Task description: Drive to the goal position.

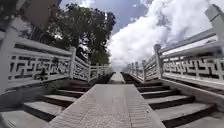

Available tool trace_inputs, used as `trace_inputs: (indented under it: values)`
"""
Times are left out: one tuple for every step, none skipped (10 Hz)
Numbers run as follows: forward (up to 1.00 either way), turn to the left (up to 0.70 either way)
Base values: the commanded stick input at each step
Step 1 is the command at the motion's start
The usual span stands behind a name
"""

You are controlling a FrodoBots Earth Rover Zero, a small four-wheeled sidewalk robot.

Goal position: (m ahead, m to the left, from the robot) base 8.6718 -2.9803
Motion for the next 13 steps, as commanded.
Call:
trace_inputs:
  values:
    - [0.7, 0.0]
    - [0.7, 0.0]
    - [0.7, 0.0]
    - [0.7, 0.0]
    - [0.7, -0.03]
    - [0.7, -0.11]
    - [0.7, -0.14]
    - [0.7, -0.14]
    - [0.7, -0.1]
    - [0.7, 0.0]
    - [0.7, 0.0]
    - [0.7, 0.0]
    - [0.7, 0.0]
